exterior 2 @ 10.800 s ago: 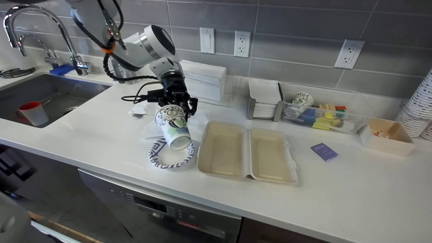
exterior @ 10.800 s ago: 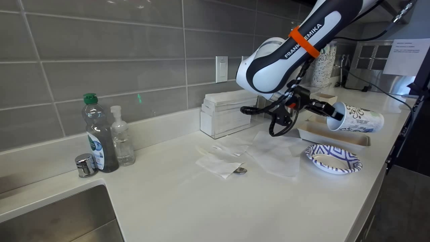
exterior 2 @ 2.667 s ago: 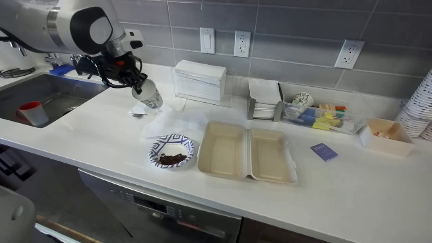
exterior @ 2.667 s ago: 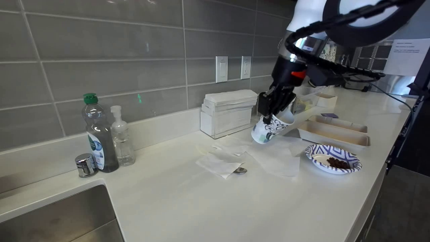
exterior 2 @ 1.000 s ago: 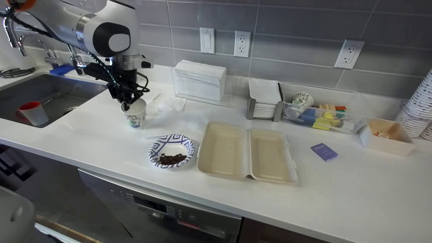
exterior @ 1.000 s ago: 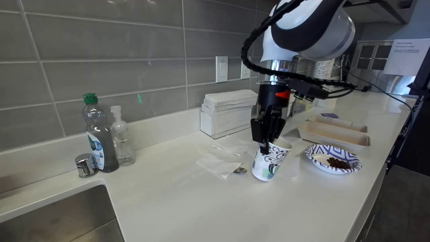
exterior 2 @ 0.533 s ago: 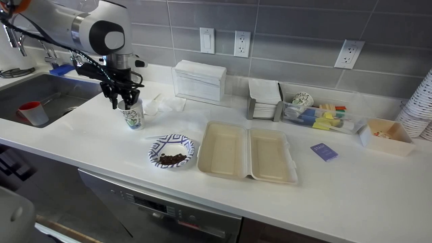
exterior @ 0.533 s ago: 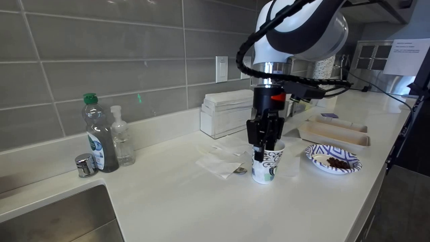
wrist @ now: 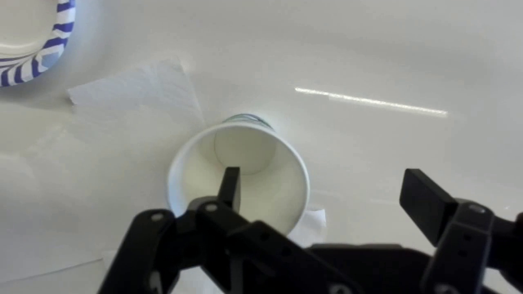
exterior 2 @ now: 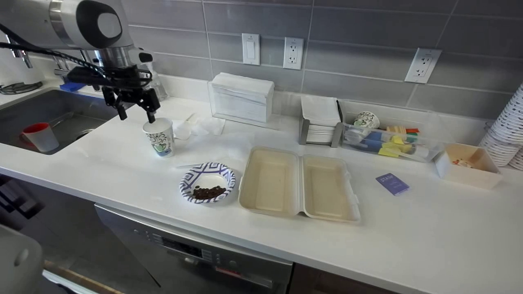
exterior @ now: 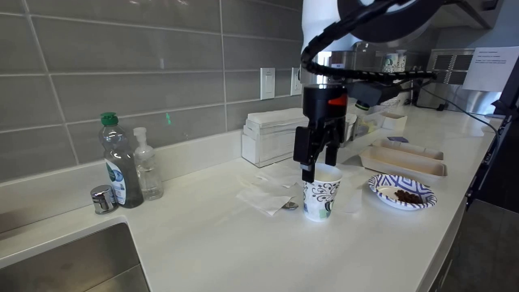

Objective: Empty the content of the cup into the bowl

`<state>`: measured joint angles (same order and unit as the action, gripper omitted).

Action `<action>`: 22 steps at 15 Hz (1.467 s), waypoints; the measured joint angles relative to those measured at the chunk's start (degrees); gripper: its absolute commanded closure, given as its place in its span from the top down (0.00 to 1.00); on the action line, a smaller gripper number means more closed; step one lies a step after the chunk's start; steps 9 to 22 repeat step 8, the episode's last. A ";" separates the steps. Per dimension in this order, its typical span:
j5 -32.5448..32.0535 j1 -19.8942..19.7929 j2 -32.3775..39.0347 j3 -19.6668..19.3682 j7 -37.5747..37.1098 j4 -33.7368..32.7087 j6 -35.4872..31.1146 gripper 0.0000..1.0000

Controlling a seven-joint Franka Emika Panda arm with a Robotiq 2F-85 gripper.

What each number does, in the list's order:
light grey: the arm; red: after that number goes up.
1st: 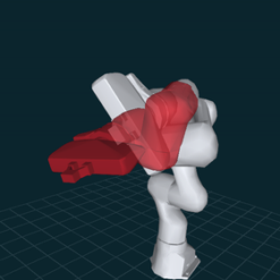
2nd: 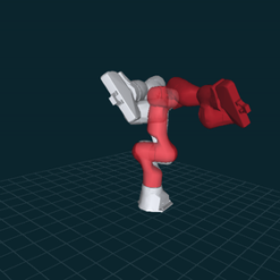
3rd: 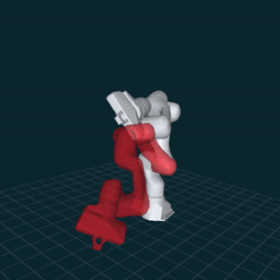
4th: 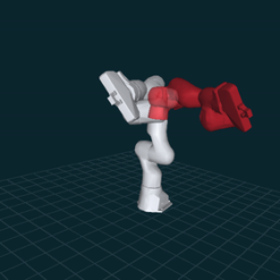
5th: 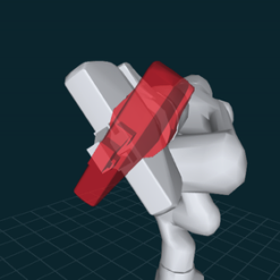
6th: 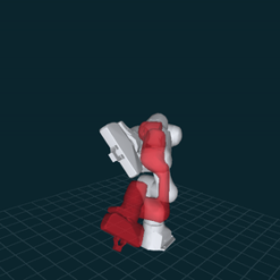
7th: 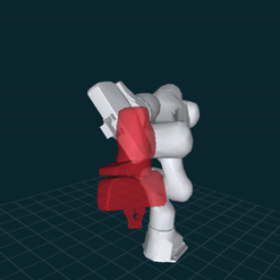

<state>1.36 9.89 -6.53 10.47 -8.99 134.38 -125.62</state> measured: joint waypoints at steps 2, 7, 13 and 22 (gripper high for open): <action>-2.53 0.14 -2.43 1.36 -2.41 0.45 0.20 1.00; -2.16 0.70 -6.24 2.44 -4.47 1.28 0.90 1.00; -2.16 0.64 -5.91 2.38 -4.45 1.27 0.90 1.00; -2.16 0.64 -5.91 2.38 -4.45 1.27 0.90 1.00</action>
